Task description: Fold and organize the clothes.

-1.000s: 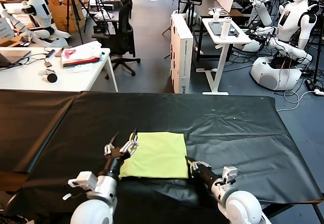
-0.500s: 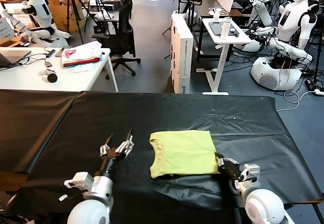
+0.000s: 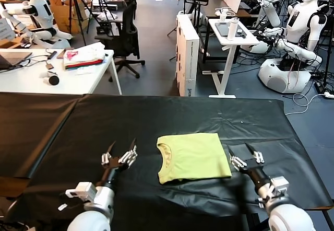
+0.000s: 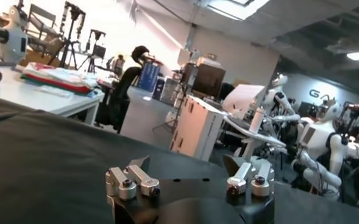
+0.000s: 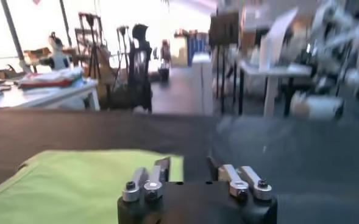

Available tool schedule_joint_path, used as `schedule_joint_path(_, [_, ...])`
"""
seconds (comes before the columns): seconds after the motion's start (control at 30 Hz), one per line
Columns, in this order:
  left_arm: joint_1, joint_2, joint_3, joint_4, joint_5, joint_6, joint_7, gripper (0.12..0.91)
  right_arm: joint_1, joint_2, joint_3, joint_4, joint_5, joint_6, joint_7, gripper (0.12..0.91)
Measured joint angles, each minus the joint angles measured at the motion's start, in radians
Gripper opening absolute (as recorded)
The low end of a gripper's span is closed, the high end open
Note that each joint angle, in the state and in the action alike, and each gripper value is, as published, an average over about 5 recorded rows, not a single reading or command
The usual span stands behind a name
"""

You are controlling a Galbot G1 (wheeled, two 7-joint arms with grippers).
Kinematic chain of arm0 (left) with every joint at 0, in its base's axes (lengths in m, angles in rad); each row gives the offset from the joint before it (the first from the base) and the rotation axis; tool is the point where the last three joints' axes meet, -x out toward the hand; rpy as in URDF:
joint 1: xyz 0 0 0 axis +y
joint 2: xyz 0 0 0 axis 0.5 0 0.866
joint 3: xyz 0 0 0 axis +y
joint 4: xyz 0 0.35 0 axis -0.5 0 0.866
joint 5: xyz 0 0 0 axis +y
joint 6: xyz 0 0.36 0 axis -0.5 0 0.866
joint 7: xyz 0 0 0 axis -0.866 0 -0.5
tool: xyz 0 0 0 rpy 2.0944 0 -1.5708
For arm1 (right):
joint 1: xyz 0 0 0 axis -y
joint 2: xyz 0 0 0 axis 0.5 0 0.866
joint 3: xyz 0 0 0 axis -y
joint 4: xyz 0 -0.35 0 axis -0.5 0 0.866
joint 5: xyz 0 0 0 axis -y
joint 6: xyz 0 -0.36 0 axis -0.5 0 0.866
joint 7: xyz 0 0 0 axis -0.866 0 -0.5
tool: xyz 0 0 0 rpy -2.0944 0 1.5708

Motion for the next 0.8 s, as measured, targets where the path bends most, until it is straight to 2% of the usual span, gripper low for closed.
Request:
schedule_joint_path(0.13, [0.003,0.002,0.010,0.002,0.017,-0.006,-0.001,0.907,-0.010,-0.006,-0.024,0.023,-0.097,0.000,-0.040,0.905])
schedule_joint_path(0.3, [0.017,-0.009,0.016,0.001,0.039,-0.017,-0.001,0.907,0.056,-0.028,-0.131,0.022,-0.202,-0.026,-0.071,0.907])
schedule_joint_path(0.43, [0.031,-0.023,0.016,0.002,0.052,-0.029,-0.001,0.907,0.144,-0.031,-0.234,-0.012,-0.223,-0.016,-0.064,0.907])
schedule_joint_path(0.6, [0.043,-0.040,0.015,0.002,0.068,-0.039,-0.001,0.907,0.243,-0.009,-0.349,-0.072,-0.225,0.011,-0.055,0.907])
schedule_joint_path(0.8, [0.056,-0.054,0.012,0.001,0.084,-0.049,-0.001,0.907,0.326,0.030,-0.465,-0.171,-0.301,0.038,-0.088,0.907])
